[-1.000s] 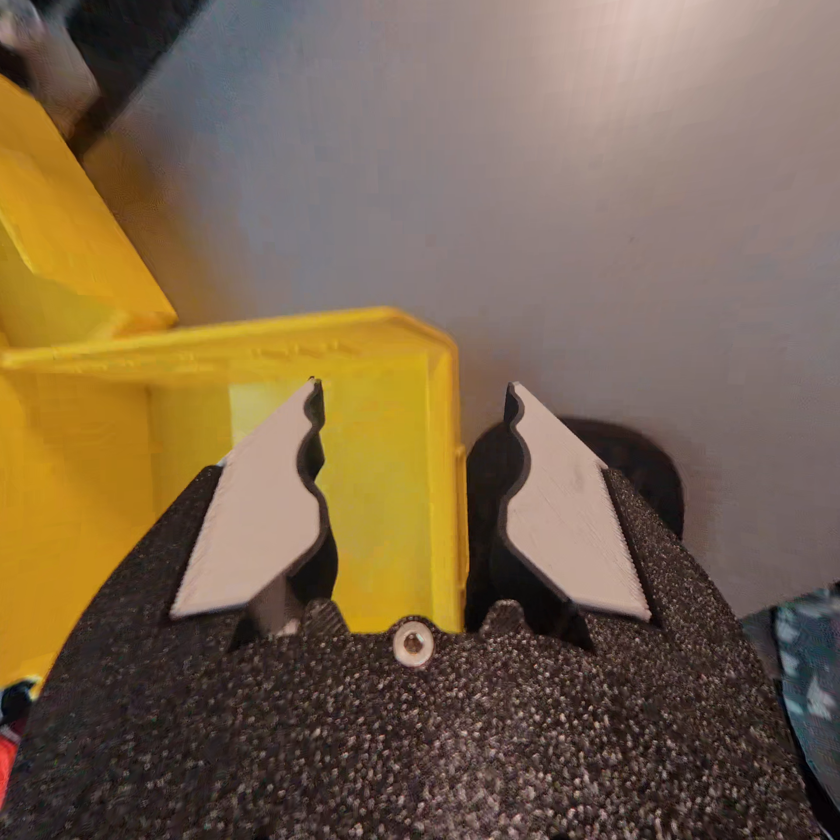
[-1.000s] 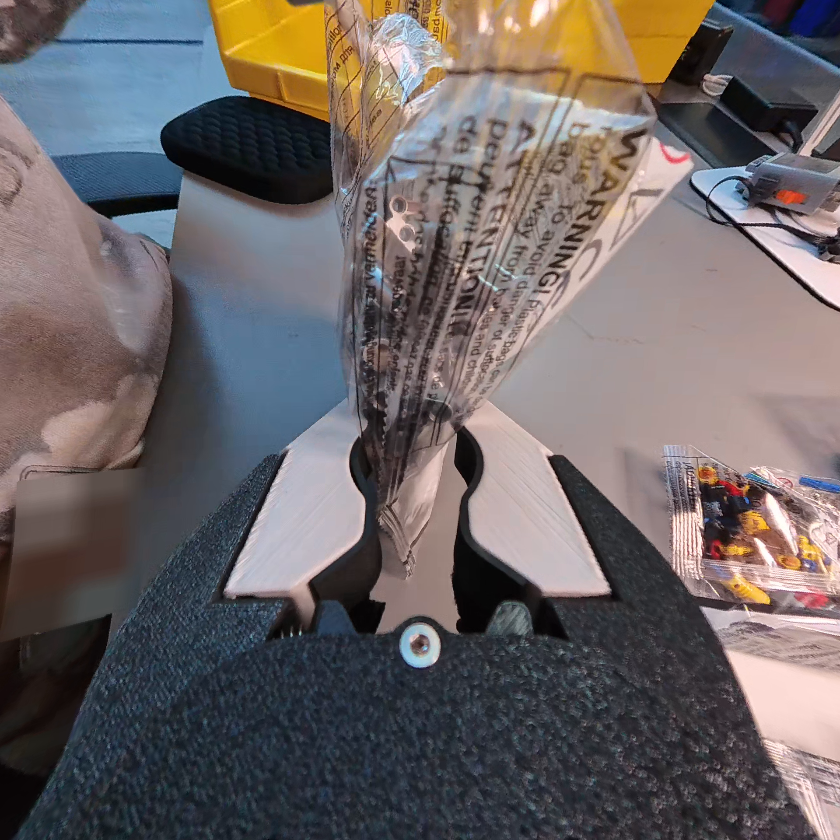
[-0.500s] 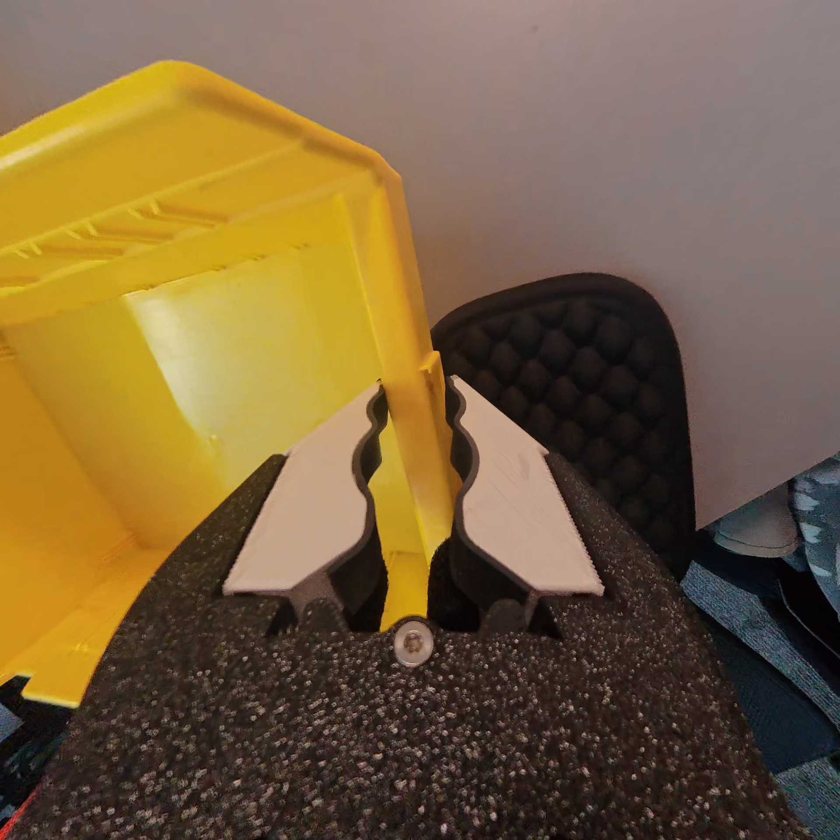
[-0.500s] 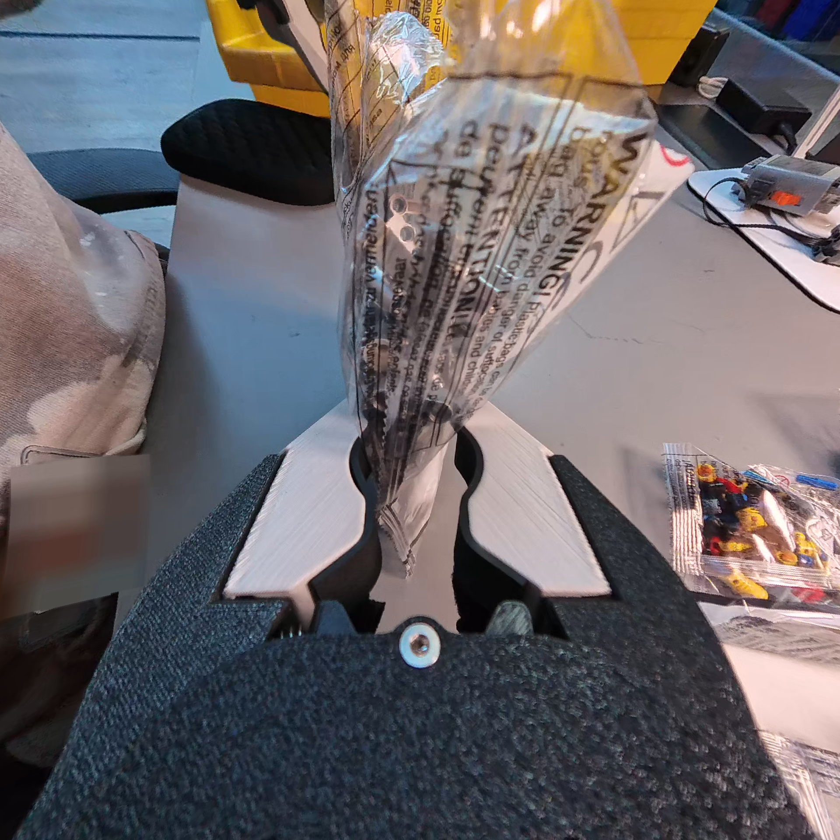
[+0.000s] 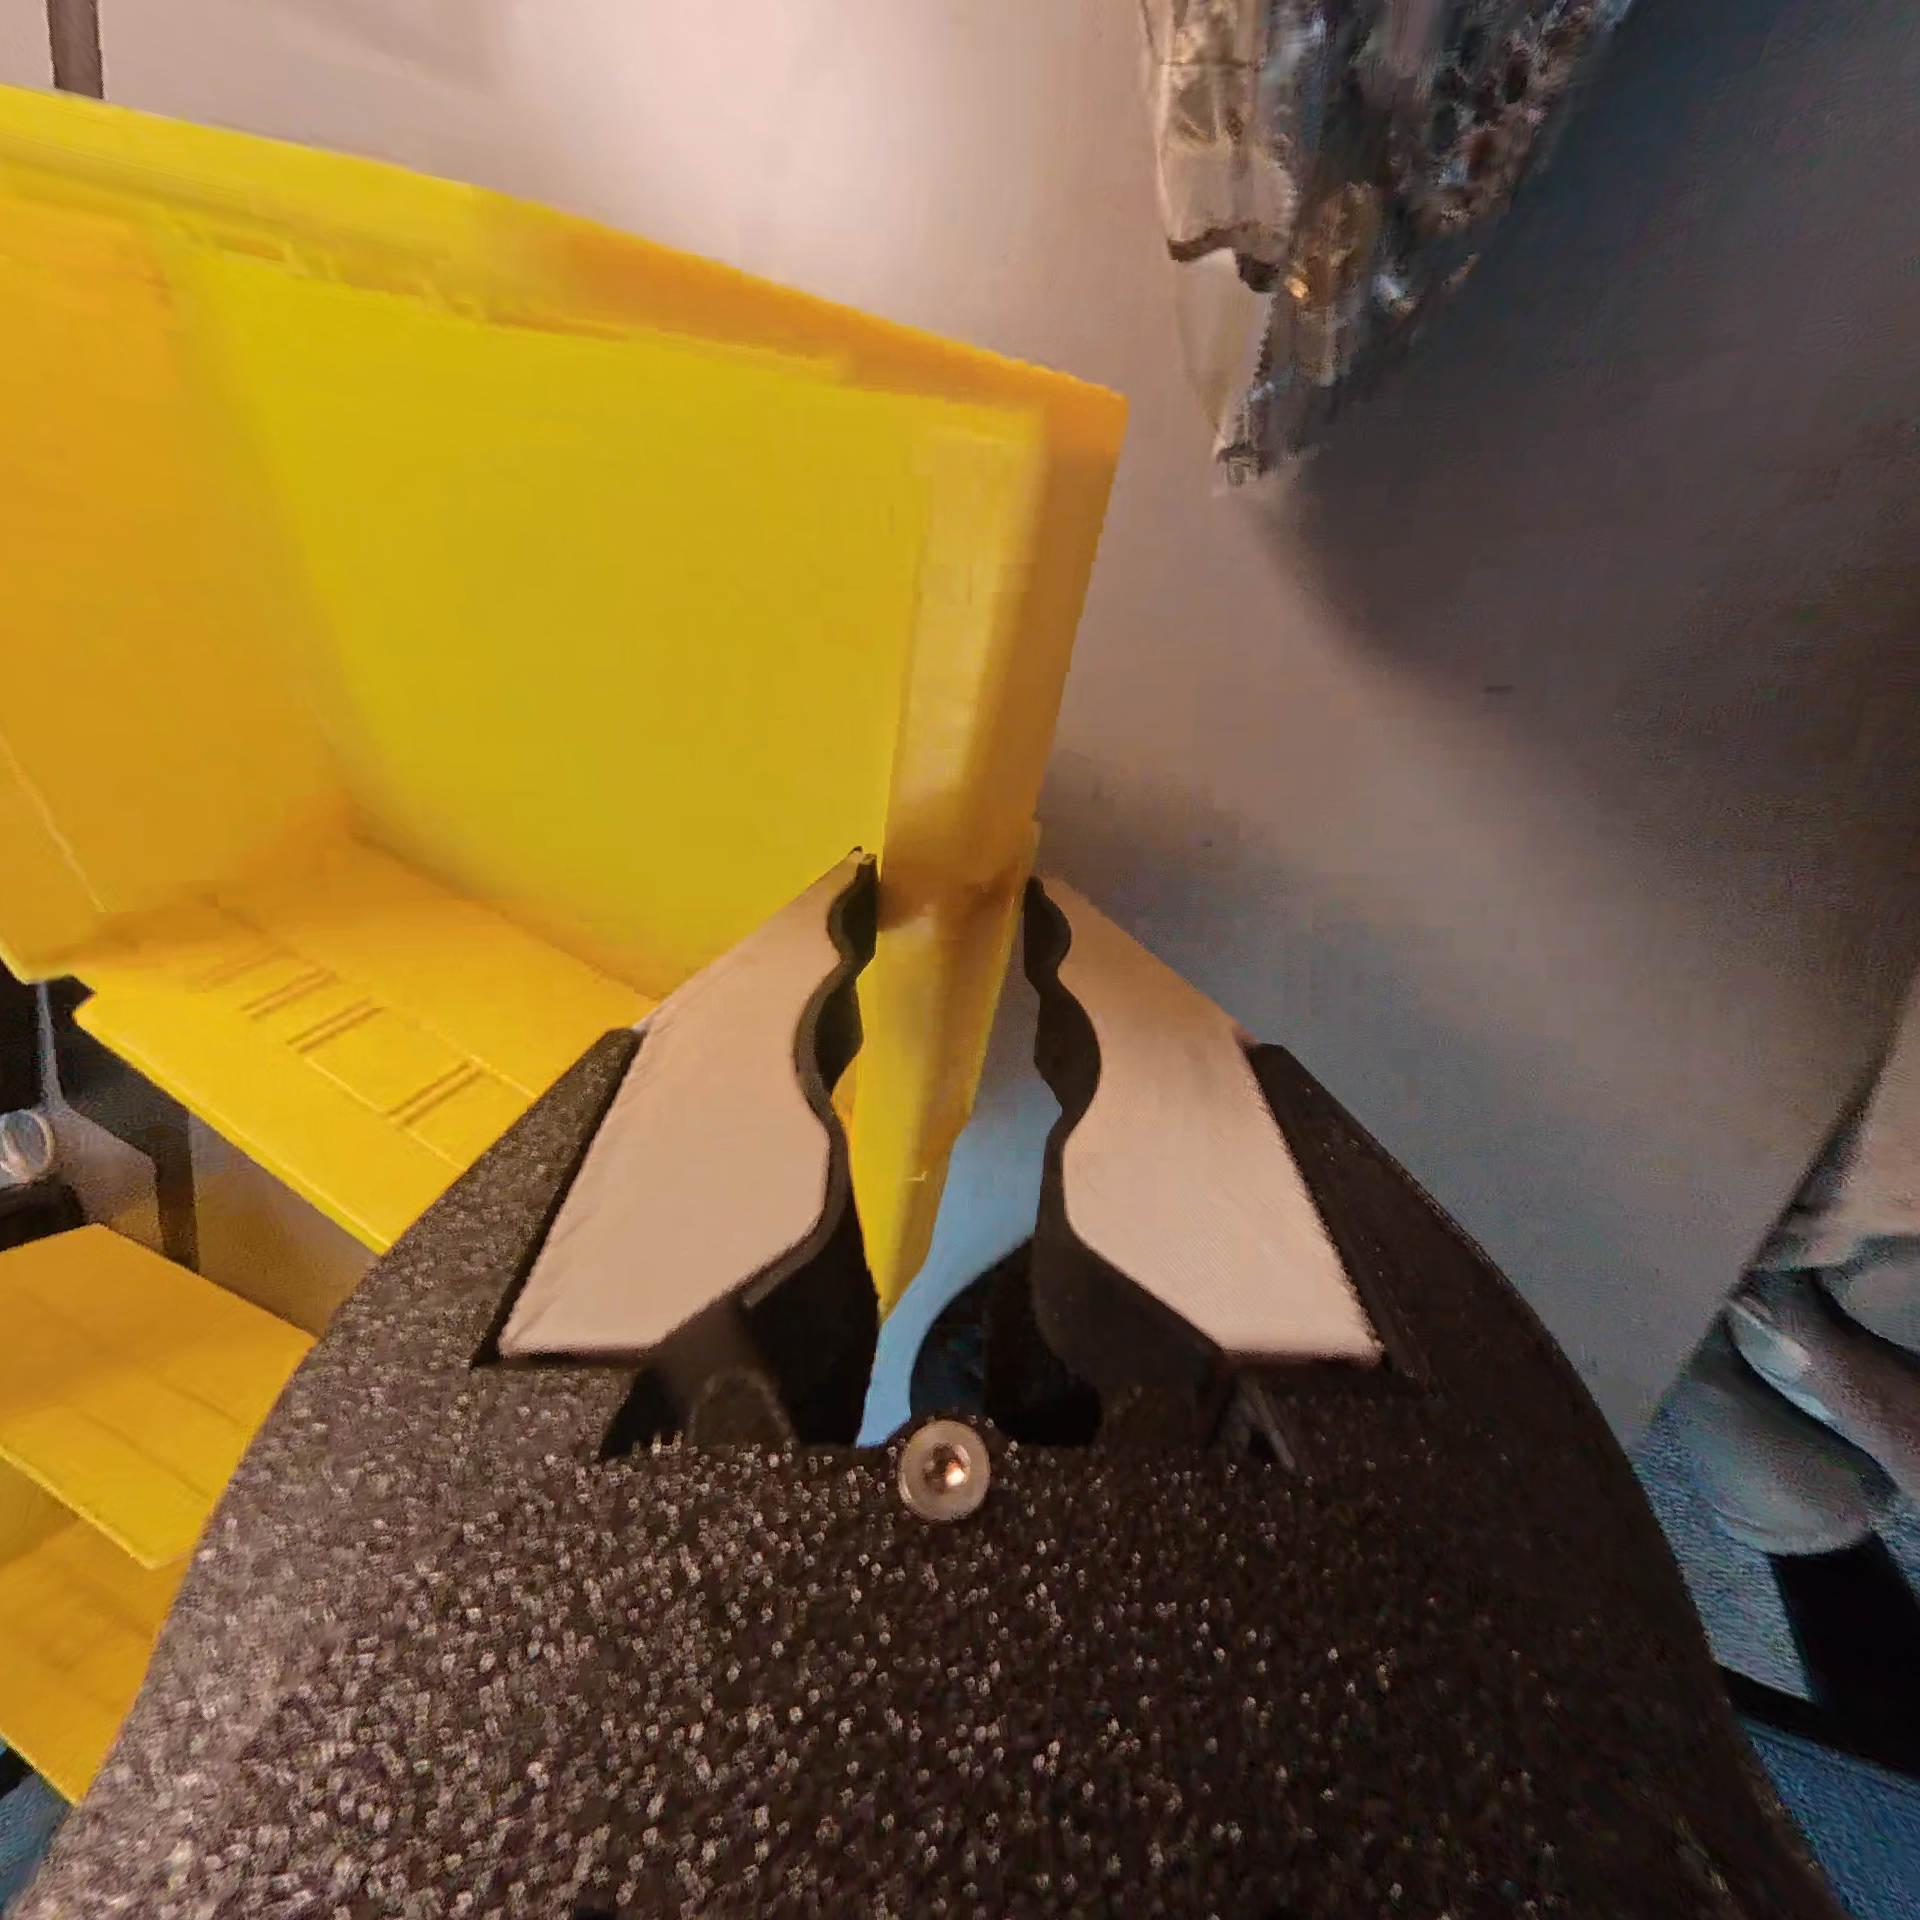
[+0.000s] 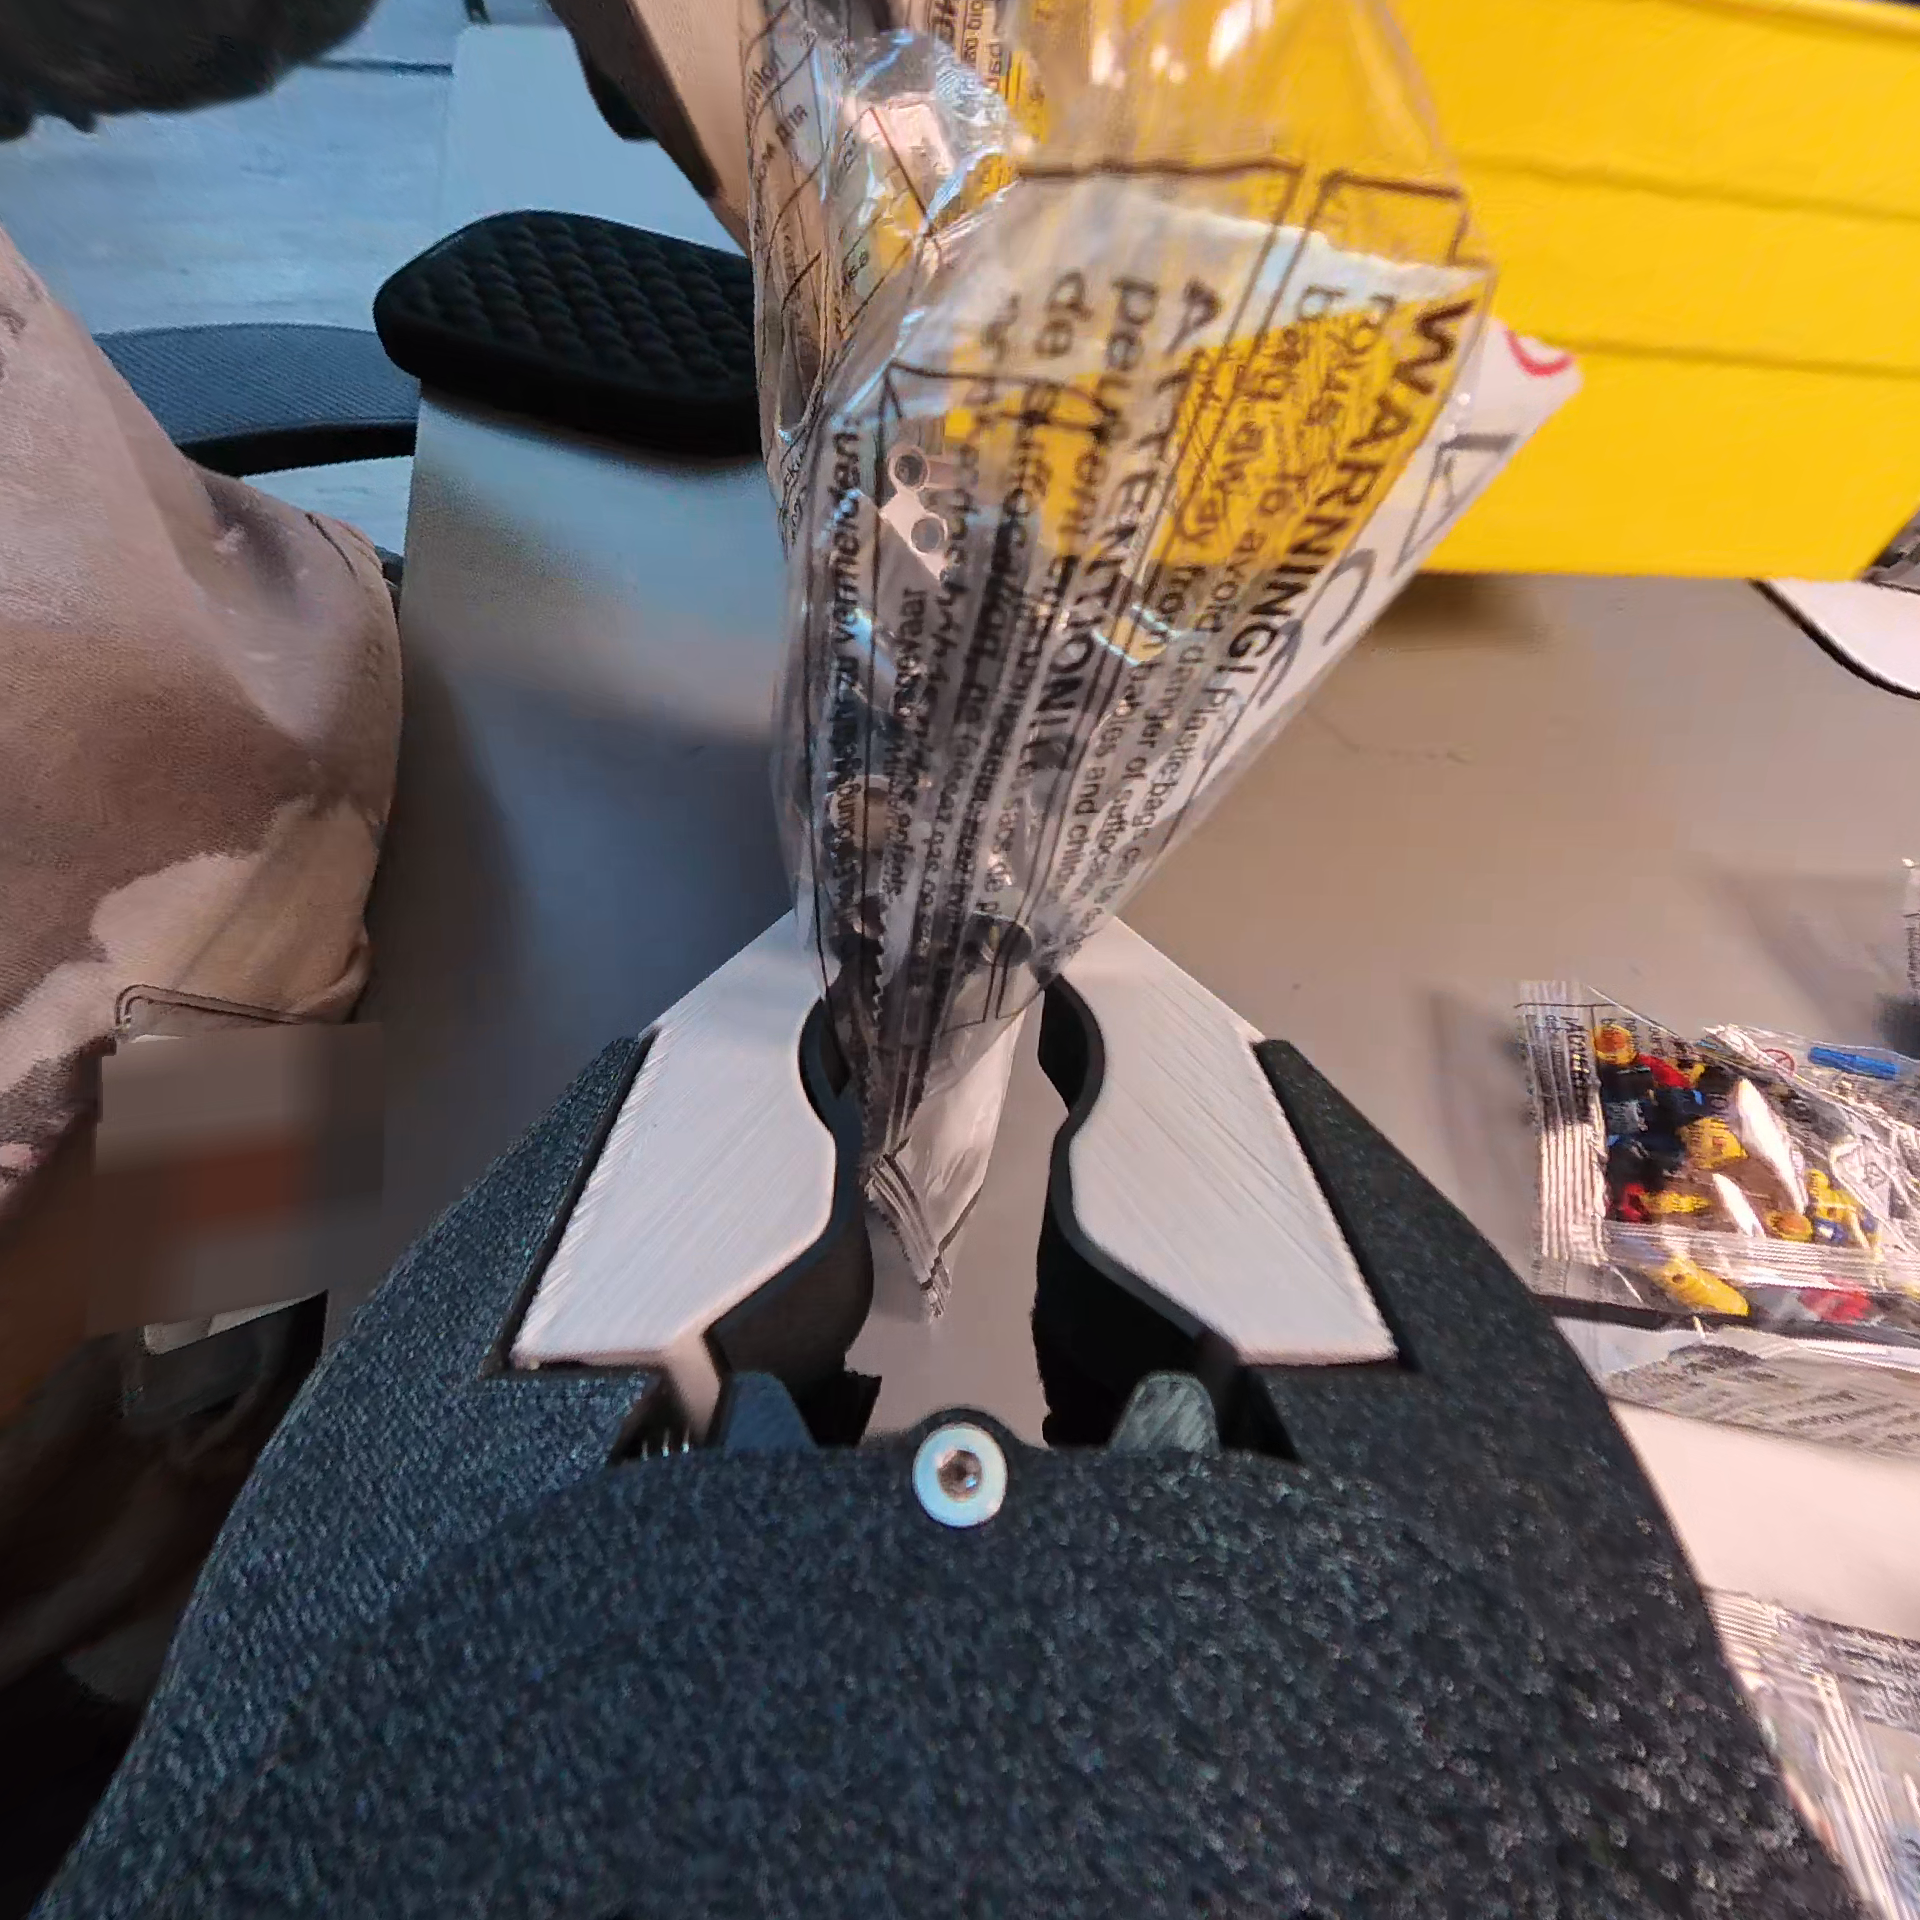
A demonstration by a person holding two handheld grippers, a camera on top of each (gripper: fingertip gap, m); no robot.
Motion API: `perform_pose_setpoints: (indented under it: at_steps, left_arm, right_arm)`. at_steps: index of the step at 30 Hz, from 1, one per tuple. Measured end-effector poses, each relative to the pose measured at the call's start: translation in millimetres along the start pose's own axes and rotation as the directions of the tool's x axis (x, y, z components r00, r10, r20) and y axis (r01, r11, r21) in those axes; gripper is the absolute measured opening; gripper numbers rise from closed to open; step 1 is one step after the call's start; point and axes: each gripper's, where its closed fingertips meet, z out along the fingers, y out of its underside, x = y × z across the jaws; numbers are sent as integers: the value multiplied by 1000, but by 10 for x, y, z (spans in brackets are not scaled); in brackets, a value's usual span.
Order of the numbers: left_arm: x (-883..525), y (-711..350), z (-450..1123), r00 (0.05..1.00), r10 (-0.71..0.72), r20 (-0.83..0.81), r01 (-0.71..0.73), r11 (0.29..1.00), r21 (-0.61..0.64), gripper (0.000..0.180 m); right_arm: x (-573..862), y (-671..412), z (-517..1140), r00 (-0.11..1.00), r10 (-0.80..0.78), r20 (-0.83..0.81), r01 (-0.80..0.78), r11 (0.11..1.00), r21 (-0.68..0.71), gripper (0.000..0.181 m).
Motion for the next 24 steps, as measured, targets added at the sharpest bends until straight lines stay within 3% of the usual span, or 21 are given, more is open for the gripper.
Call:
perform_pose_setpoints:
  at_steps: [8,11,12,15,19,21,24]
  left_arm:
    - [152,-374,575,994,31,-104,-28,999,27,25]
    - [134,-543,466,985,-69,-158,99,978,186,30]
    - [97,-606,342,979,-103,-176,149,950,274,40]
    - [71,-676,-108,941,-180,-288,310,800,514,47]
    - [431,-547,-265,847,-213,-487,497,642,584,64]
    - [624,-519,-157,830,-231,-507,527,621,580,68]
    - [820,-608,-43,852,-208,-480,489,644,589,67]
  right_arm:
    - [-72,19,-41,1000,15,5,-15,1000,-4,27]
    - [-92,16,-41,1000,15,12,-15,1000,1,27]
    - [-98,17,-43,1000,17,12,-18,1000,3,27]
    - [-136,23,-43,999,22,24,-22,1000,15,27]
    - [-201,-21,-20,999,4,41,-5,1000,25,26]
    - [-266,-83,23,998,1,65,-4,999,42,25]
    - [-347,-189,124,995,4,100,-9,998,54,24]
